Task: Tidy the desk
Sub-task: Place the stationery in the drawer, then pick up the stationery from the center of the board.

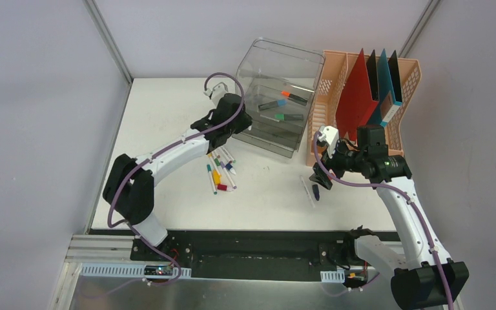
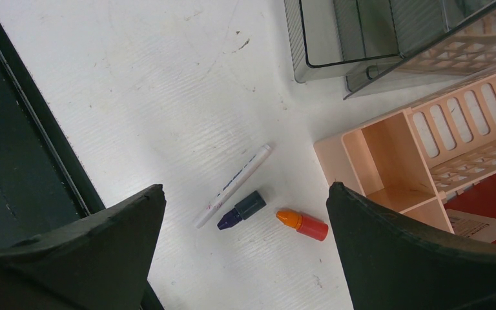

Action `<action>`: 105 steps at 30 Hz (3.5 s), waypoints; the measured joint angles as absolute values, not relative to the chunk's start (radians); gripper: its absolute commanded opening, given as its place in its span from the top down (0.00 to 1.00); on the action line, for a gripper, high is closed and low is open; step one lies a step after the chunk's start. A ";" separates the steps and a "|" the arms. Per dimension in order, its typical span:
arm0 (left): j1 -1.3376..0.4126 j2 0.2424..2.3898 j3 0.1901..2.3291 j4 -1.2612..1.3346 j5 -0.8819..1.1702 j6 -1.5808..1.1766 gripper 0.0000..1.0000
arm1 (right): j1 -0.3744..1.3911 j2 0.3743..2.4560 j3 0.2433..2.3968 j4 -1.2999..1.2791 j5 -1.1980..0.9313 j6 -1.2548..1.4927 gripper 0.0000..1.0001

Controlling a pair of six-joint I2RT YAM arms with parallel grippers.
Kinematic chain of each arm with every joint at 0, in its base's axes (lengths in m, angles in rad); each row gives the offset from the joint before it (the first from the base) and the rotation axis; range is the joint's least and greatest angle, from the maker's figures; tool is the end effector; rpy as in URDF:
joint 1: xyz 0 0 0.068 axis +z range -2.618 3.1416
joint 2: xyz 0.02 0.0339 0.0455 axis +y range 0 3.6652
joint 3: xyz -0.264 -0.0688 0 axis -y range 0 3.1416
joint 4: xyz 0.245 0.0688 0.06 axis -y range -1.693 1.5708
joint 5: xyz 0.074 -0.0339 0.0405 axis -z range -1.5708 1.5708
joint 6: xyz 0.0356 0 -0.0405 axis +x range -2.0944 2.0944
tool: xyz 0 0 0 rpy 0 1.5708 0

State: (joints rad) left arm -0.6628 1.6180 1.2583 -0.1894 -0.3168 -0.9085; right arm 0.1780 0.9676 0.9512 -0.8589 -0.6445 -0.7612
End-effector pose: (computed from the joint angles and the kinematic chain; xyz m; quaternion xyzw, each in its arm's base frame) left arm 0.3023 -0.2219 0.2908 -0.1821 0.8455 -0.2442 0.4386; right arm 0.1752 0.0532 0.3082 -0.4998 0.7464 0.1922 0.3952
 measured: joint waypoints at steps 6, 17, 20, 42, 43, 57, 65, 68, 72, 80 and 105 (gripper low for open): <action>-0.631 1.684 1.304 -0.220 -0.316 -0.995 0.80 | 0.178 0.968 0.951 -0.859 -0.645 -0.762 0.01; -0.620 1.732 1.350 -0.241 -0.318 -1.022 0.45 | 0.175 0.968 0.951 -0.860 -0.645 -0.762 0.01; -0.620 1.731 1.350 -0.244 -0.318 -1.018 0.41 | 0.175 0.968 0.951 -0.860 -0.645 -0.762 0.01; -0.620 1.169 0.697 0.217 0.263 -0.574 0.16 | 0.140 0.969 0.907 -0.904 -0.606 -0.789 0.01; -0.620 1.142 0.665 0.233 0.287 -0.562 0.15 | 0.140 0.969 0.899 -0.912 -0.600 -0.794 0.01; -0.620 0.924 0.356 0.390 0.400 -0.583 0.15 | 0.193 1.110 0.860 -0.931 -0.459 -0.720 0.39; -0.620 0.861 0.260 0.435 0.384 -0.648 0.15 | 0.336 1.271 0.847 -0.849 -0.253 -0.613 0.45; -0.620 0.841 0.245 0.441 0.374 -0.667 0.16 | 0.368 1.322 0.841 -0.821 -0.187 -0.580 0.46; -0.620 0.820 0.230 0.453 0.368 -0.688 0.16 | 0.392 1.399 0.841 -0.790 -0.115 -0.543 0.47; -0.620 0.809 0.213 0.458 0.368 -0.718 0.16 | 0.402 1.470 0.842 -0.758 -0.063 -0.486 0.55; -0.628 0.895 0.164 0.709 0.486 -0.767 0.13 | 0.422 1.444 0.916 -0.900 -0.210 -0.533 1.00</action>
